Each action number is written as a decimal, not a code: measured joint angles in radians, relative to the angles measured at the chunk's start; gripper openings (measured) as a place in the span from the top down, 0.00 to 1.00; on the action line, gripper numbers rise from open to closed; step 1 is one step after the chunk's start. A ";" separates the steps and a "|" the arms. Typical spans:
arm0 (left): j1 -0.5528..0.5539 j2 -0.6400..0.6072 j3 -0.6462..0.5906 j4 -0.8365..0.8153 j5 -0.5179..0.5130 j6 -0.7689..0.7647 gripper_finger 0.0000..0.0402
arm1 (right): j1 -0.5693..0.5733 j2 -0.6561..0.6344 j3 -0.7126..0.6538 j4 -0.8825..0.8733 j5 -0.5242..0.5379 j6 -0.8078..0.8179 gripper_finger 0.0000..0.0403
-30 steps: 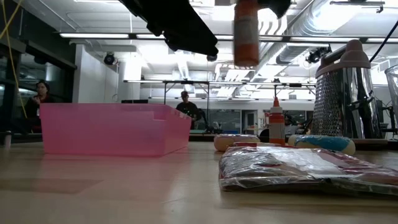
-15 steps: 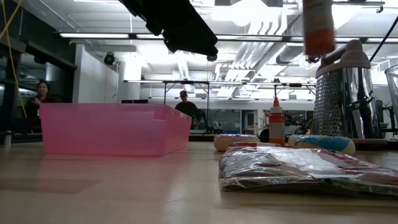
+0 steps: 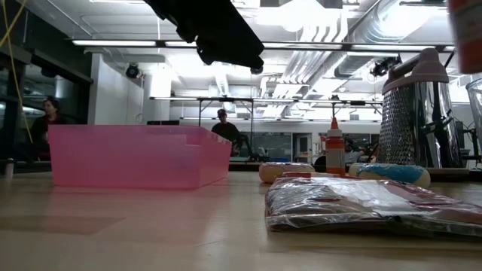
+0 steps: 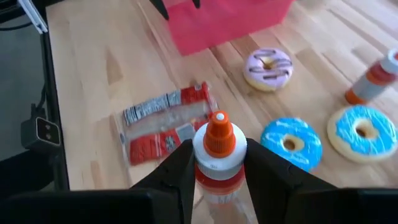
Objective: Pick & Place Food Item
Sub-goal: Put the bottom orange food coloring into the transparent bin, then put the orange food coloring bottle into the transparent bin
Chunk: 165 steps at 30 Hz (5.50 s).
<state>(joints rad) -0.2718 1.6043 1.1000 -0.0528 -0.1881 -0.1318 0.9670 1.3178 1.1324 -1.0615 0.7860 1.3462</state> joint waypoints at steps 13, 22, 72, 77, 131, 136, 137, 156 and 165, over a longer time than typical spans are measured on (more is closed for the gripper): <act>0.000 0.000 0.000 0.000 0.001 -0.025 0.53 | 0.107 0.053 0.000 -0.150 0.004 0.244 0.73; 0.000 0.000 0.000 0.000 0.001 -0.026 0.53 | 0.150 0.175 0.000 -0.176 0.007 0.382 0.73; 0.000 0.000 0.000 0.001 0.001 -0.026 0.53 | 0.165 0.336 -0.001 -0.211 0.001 0.597 0.65; 0.000 0.000 0.000 0.004 0.001 -0.038 0.53 | 0.165 0.307 0.000 -0.231 0.002 0.594 0.65; 0.431 0.237 0.130 0.185 0.387 0.183 0.53 | -0.308 -0.219 0.000 -0.227 0.114 -0.185 0.65; 0.417 0.179 0.123 0.124 0.426 0.167 0.53 | -0.463 -0.219 0.000 -0.195 0.026 -0.332 0.65; 0.417 0.162 0.124 0.107 0.430 0.168 0.53 | -0.492 -0.219 0.000 -0.184 0.003 -0.359 0.65; 0.457 -0.136 -0.141 0.028 0.418 0.154 0.53 | -0.991 -0.112 0.000 0.094 -0.350 -0.855 0.49; 0.457 -0.151 -0.190 -0.011 0.420 0.154 0.53 | -1.186 0.015 0.000 0.093 -0.537 -0.913 0.41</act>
<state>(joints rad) 0.1852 1.4536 0.9095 -0.0639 0.2320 0.0227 -0.2185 1.3329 1.1324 -0.9680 0.2487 0.4329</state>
